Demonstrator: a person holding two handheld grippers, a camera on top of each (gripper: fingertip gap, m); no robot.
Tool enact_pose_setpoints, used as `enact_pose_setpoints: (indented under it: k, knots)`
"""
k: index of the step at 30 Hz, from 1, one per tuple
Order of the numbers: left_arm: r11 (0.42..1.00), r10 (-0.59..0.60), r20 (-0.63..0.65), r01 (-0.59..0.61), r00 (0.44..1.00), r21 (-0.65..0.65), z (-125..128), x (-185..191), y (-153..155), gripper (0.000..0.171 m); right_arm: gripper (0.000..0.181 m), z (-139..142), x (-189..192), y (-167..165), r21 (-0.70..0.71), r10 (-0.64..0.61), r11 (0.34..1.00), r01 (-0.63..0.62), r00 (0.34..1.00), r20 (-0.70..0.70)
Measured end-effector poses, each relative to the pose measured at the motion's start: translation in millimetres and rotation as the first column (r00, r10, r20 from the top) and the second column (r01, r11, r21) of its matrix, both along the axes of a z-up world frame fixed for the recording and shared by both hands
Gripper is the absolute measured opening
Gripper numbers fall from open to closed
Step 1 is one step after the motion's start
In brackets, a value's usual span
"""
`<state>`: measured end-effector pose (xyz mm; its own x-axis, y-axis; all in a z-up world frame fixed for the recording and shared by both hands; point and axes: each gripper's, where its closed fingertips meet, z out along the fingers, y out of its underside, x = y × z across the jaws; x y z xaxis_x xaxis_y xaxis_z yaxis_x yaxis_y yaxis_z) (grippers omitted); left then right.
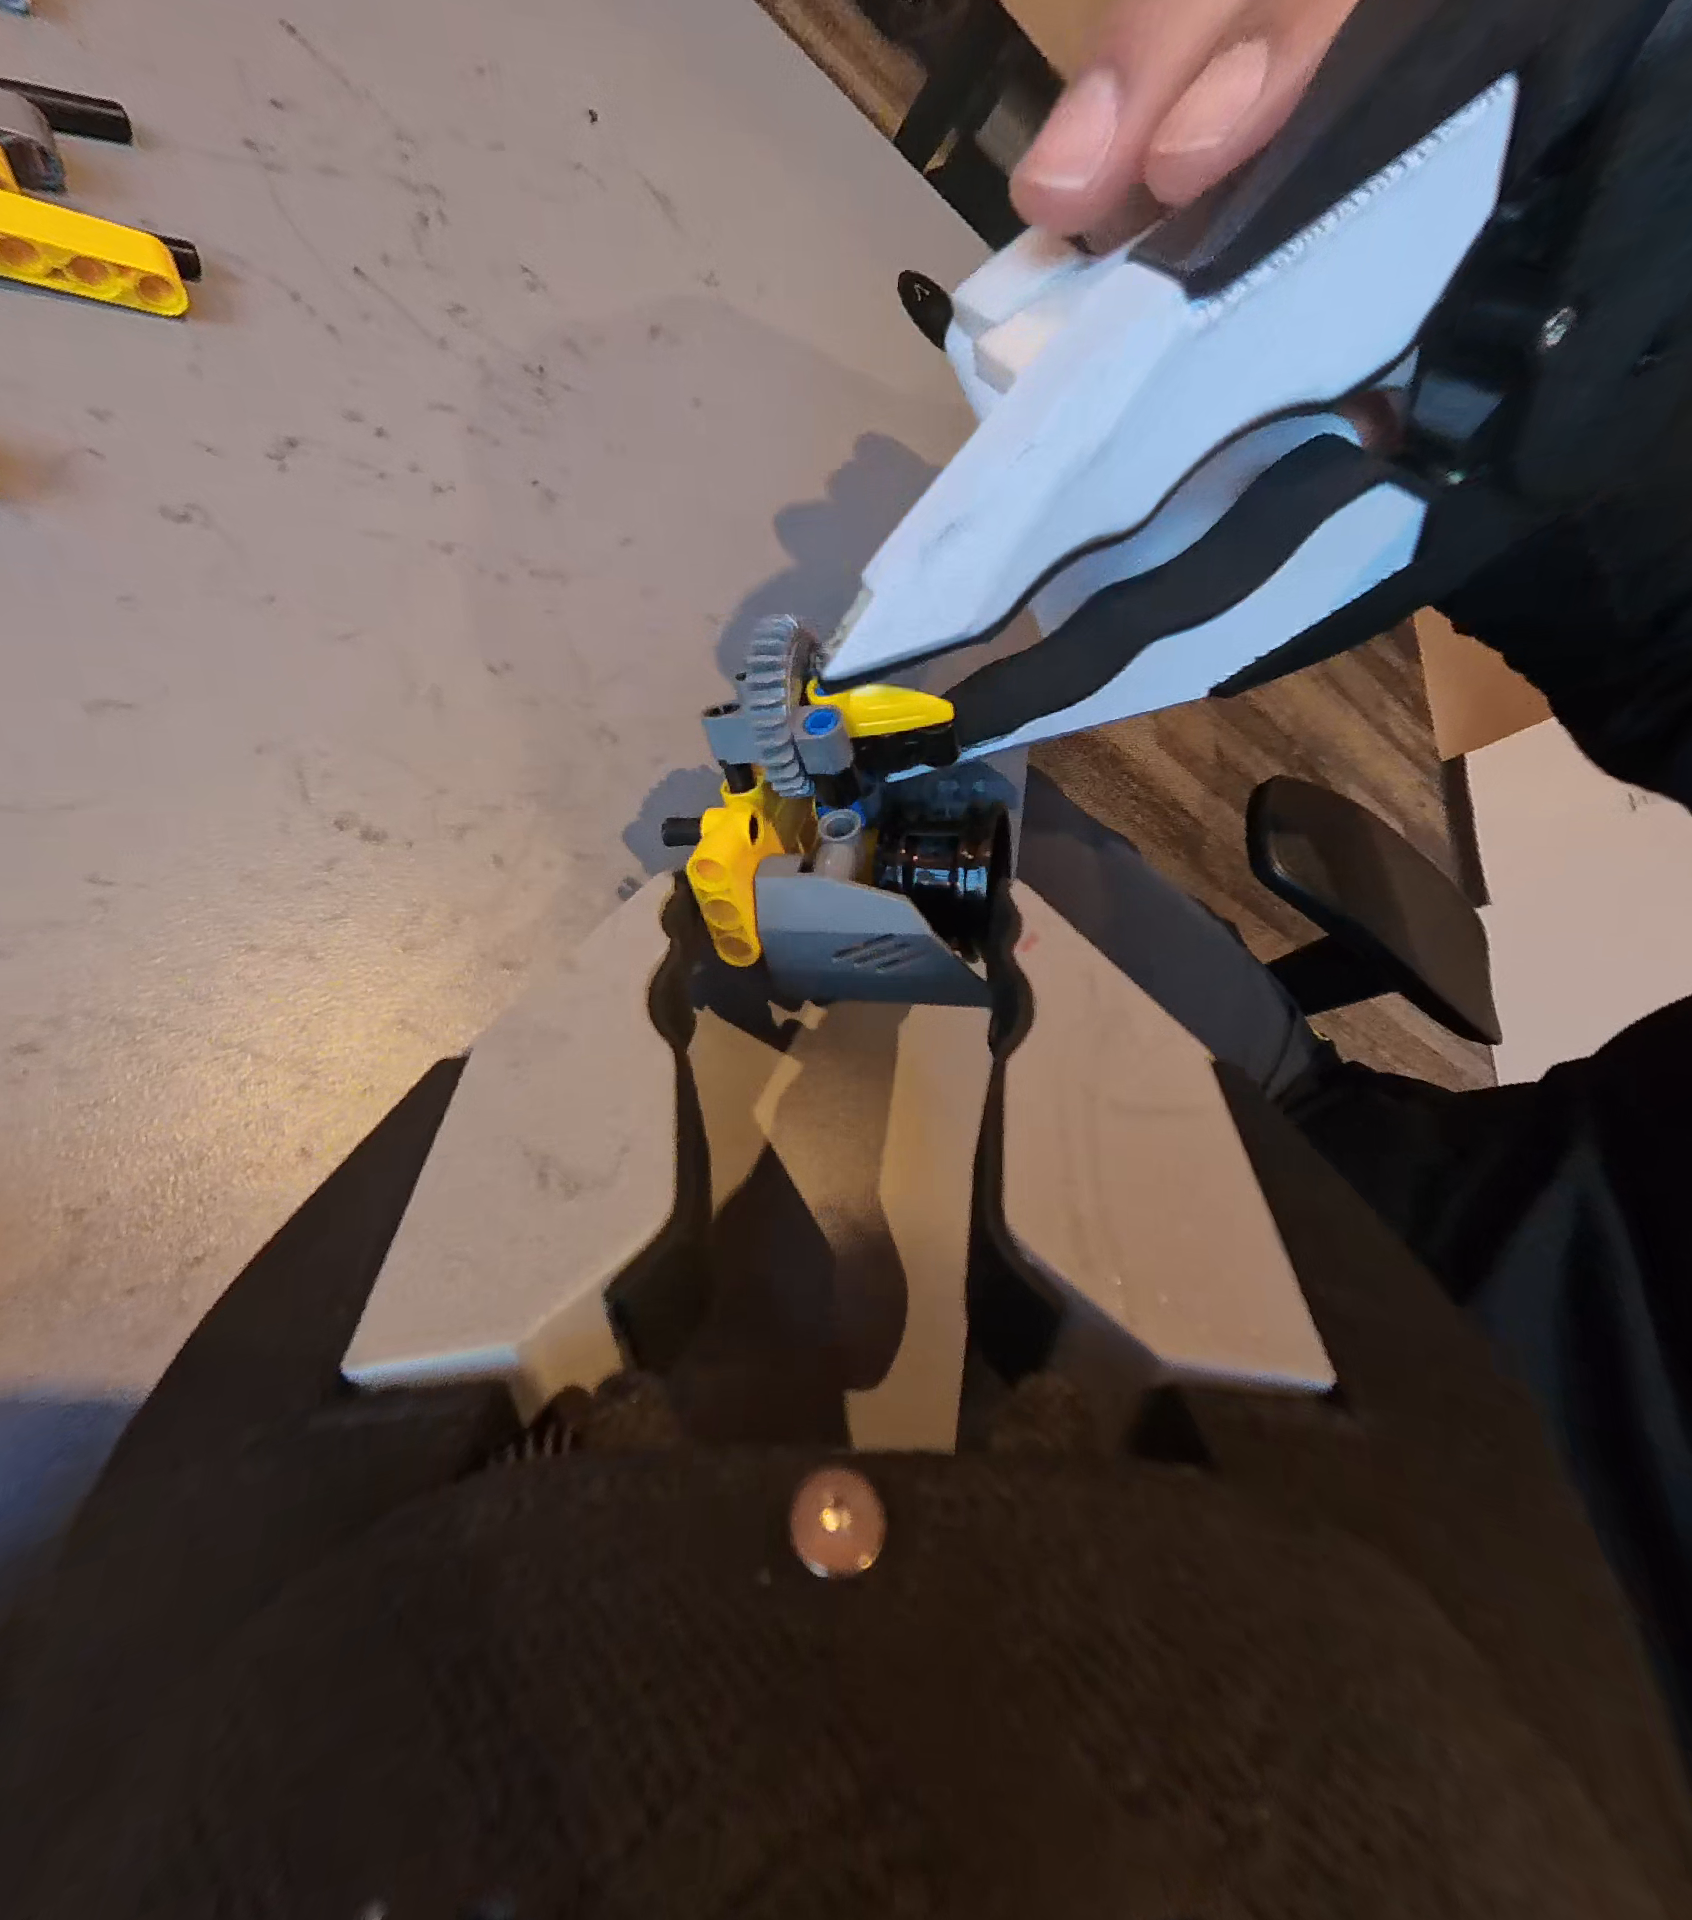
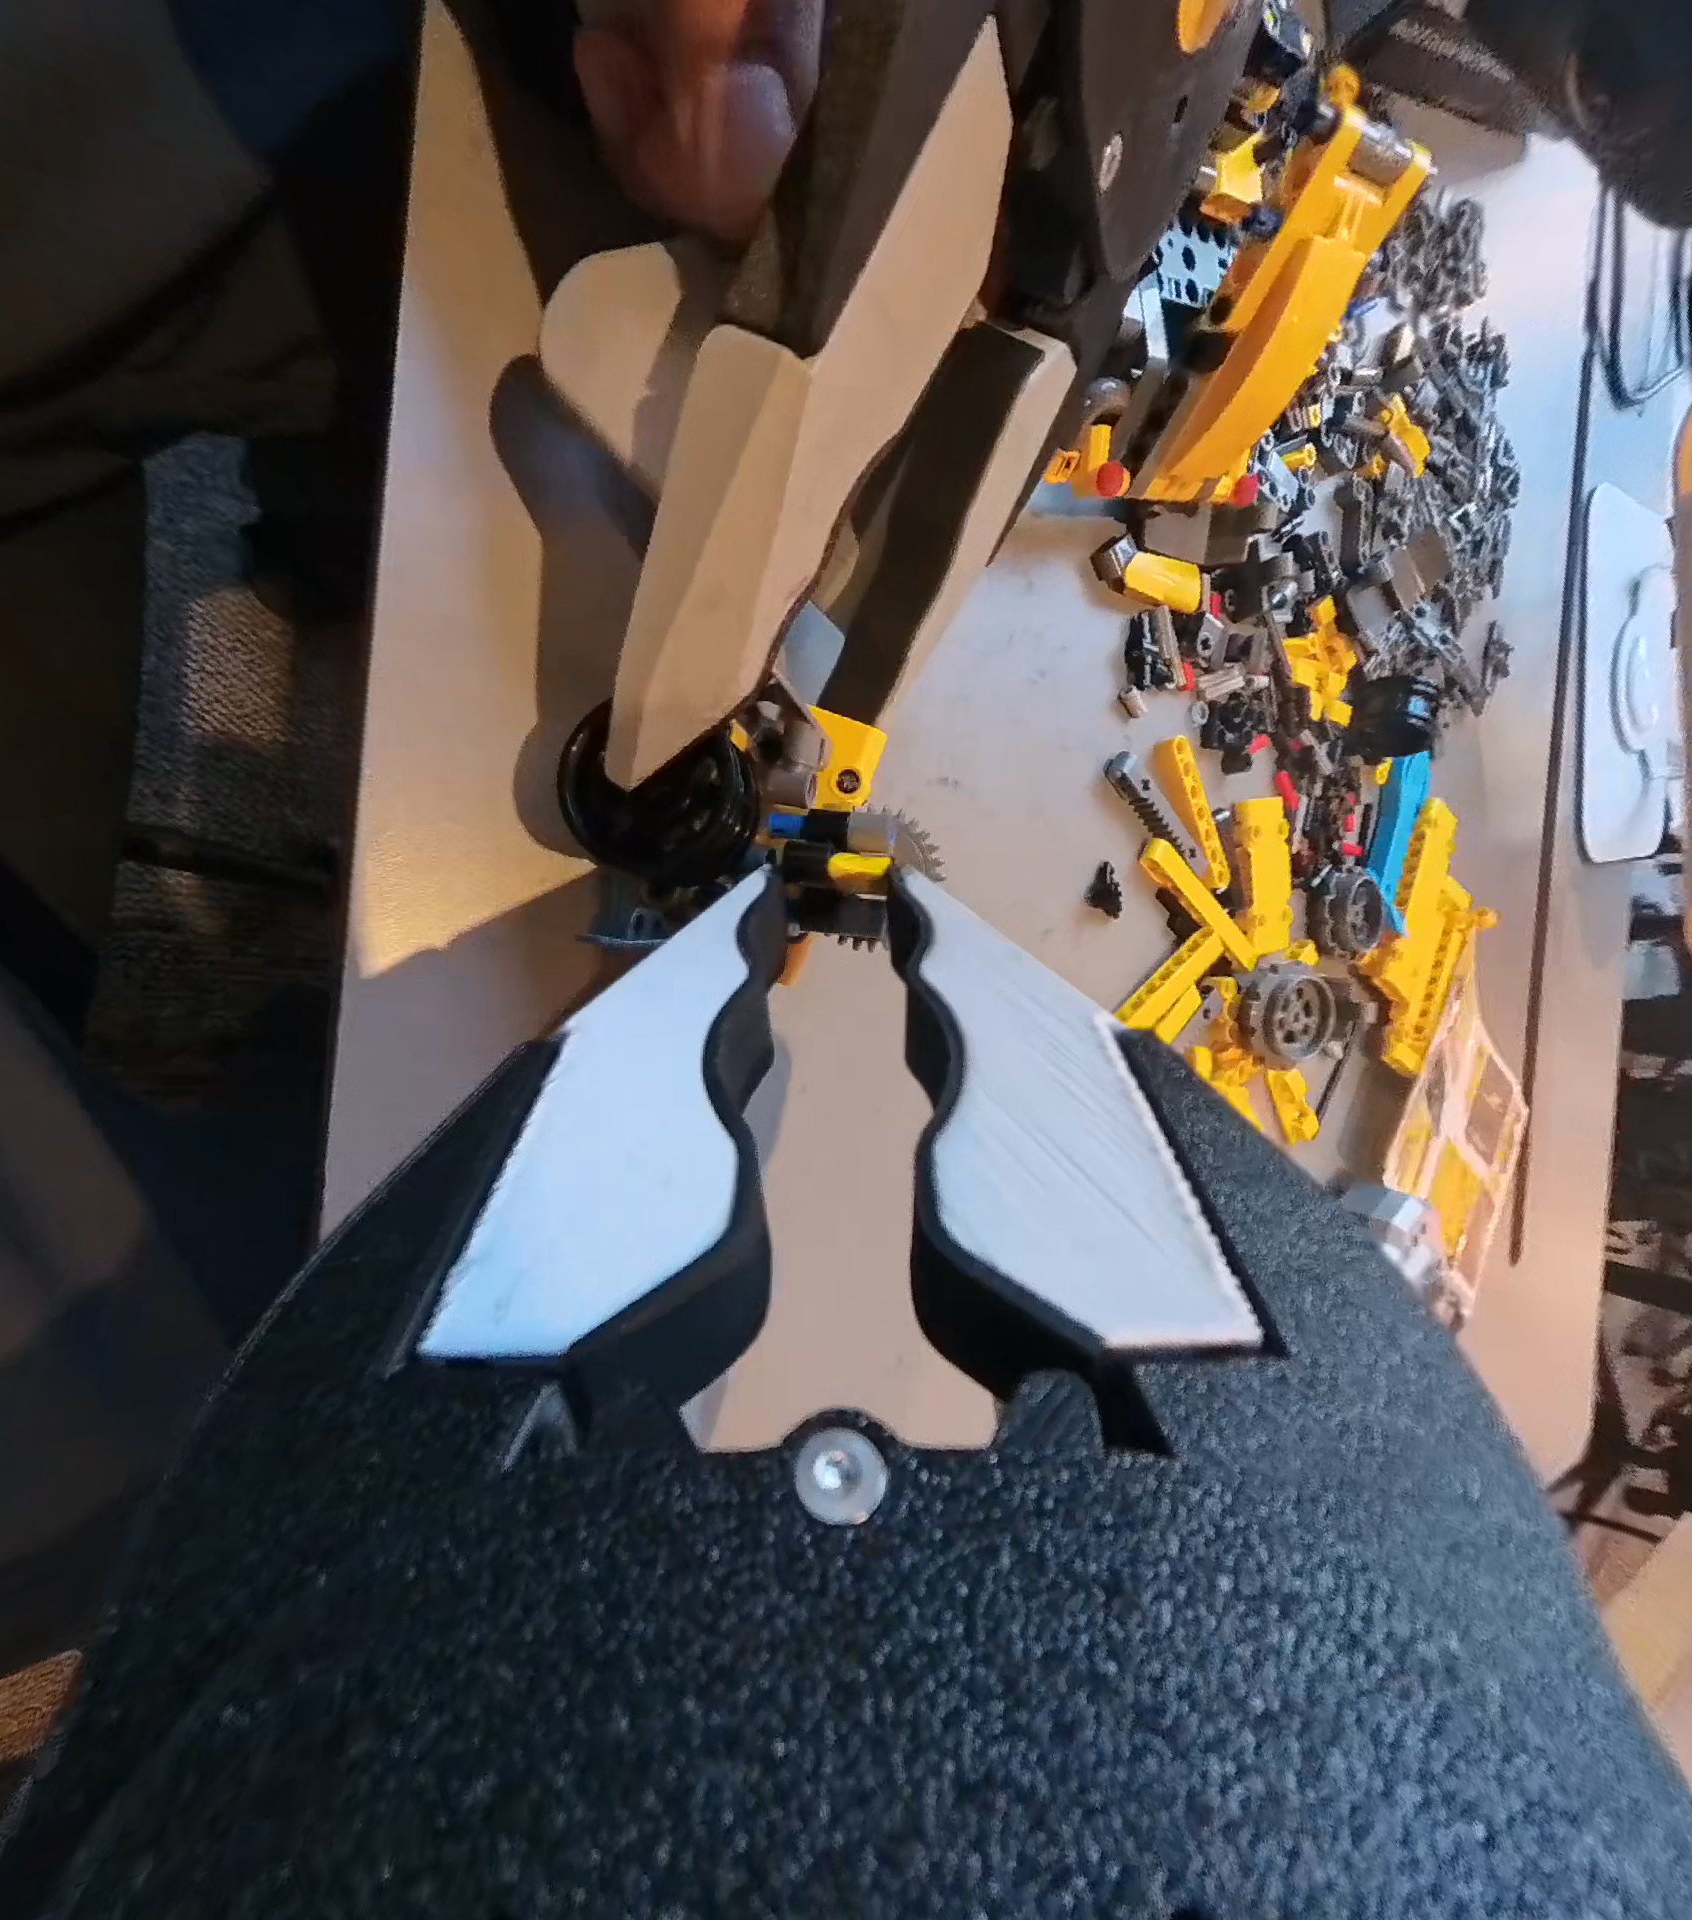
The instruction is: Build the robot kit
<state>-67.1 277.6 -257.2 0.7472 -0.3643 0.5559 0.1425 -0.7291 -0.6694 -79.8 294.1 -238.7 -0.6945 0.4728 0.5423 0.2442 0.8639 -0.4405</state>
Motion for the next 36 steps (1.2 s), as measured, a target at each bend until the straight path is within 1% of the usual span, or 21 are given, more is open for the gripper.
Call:
enact_pose_setpoints:
  k: [3,5,7,10,13,17,18,19,20,21,23,24,25,27,28,30,31,33,35,36]
  knots:
    - [1.000,-0.011,-0.021,0.011,1.000,0.000,-1.2,1.4,-0.3,0.055,0.016,-0.8,-5.5,0.4,0.031,-0.005,0.999,0.005,1.000,-0.021]
    - [1.000,0.021,-0.062,-0.021,0.998,0.000,-3.5,-0.9,2.1,0.055,0.016,-2.0,-10.9,2.7,0.022,-0.052,0.998,0.052,0.999,-0.010]
    - [0.999,0.044,-0.070,-0.044,0.997,0.007,-3.6,-3.0,3.0,0.055,0.016,-2.1,-13.6,3.5,-0.002,-0.068,0.998,0.068,0.998,-0.017]
    - [0.998,0.070,-0.093,-0.070,0.993,0.011,-4.5,-6.2,3.2,0.055,0.016,-1.6,-17.3,2.8,-0.011,-0.082,0.997,0.081,0.992,-0.092]
    - [0.992,0.125,-0.142,-0.122,0.982,0.027,-6.4,-13.6,5.7,0.055,0.016,-0.6,-24.0,3.8,-0.066,-0.160,0.986,0.150,0.970,-0.182]
    - [0.984,0.177,-0.242,-0.170,0.954,0.050,-10.1,-20.2,7.9,0.055,0.016,1.4,-29.5,5.1,-0.199,-0.277,0.952,0.234,0.933,-0.229]
    - [0.984,0.177,-0.247,-0.168,0.953,0.056,-9.9,-19.2,8.3,0.054,0.015,3.9,-31.7,6.6,-0.243,-0.313,0.936,0.256,0.919,-0.240]
    - [0.990,0.137,-0.221,-0.130,0.966,0.049,-9.2,-7.9,7.3,0.053,0.015,5.6,-35.4,9.3,-0.293,-0.354,0.914,0.281,0.904,-0.239]
    - [0.999,0.040,-0.147,-0.037,0.988,0.026,-7.1,19.0,3.0,0.054,0.015,4.0,-39.4,8.3,-0.342,-0.372,0.894,0.289,0.905,-0.207]
    - [1.000,0.021,-0.144,-0.018,0.989,0.022,-7.1,33.9,4.0,0.054,0.015,1.4,-42.3,2.7,-0.374,-0.357,0.886,0.272,0.917,-0.177]
    - [0.997,0.061,-0.335,-0.045,0.940,0.055,-13.7,26.2,10.9,0.053,0.015,9.8,-45.4,3.5,-0.324,-0.338,0.912,0.251,0.908,-0.247]
    - [0.995,0.090,-0.365,-0.072,0.927,0.064,-14.6,17.3,14.1,0.053,0.015,16.9,-43.9,2.3,-0.332,-0.330,0.913,0.235,0.906,-0.266]
    - [0.995,0.097,-0.328,-0.082,0.940,0.060,-13.4,12.1,14.7,0.053,0.015,21.4,-41.2,1.7,-0.357,-0.326,0.907,0.222,0.908,-0.262]
    - [0.993,0.115,-0.217,-0.109,0.969,0.040,-9.4,3.5,13.8,0.053,0.016,27.0,-36.6,11.4,-0.365,-0.341,0.903,0.229,0.897,-0.281]
    - [0.991,0.130,-0.212,-0.125,0.969,0.040,-9.0,-2.3,13.9,0.054,0.016,30.2,-34.4,16.8,-0.365,-0.346,0.903,0.227,0.887,-0.305]
    - [0.987,0.162,-0.273,-0.152,0.948,0.056,-11.1,-15.5,15.2,0.054,0.016,32.0,-30.3,27.0,-0.381,-0.369,0.892,0.243,0.878,-0.305]
    - [0.986,0.168,-0.297,-0.156,0.940,0.062,-11.8,-19.7,15.8,0.054,0.016,33.4,-28.7,30.0,-0.402,-0.379,0.882,0.245,0.877,-0.297]
    - [0.986,0.168,-0.299,-0.156,0.939,0.063,-11.8,-21.7,17.4,0.054,0.016,39.3,-25.6,31.1,-0.487,-0.394,0.842,0.229,0.880,-0.267]
    - [0.985,0.171,-0.302,-0.159,0.938,0.064,-11.9,-22.6,19.2,0.054,0.016,43.1,-23.2,33.5,-0.595,-0.419,0.771,0.229,0.886,-0.201]
    - [0.985,0.171,-0.308,-0.159,0.936,0.065,-12.0,-22.4,19.5,0.054,0.016,45.9,-21.3,34.0,-0.655,-0.420,0.725,0.216,0.891,-0.171]
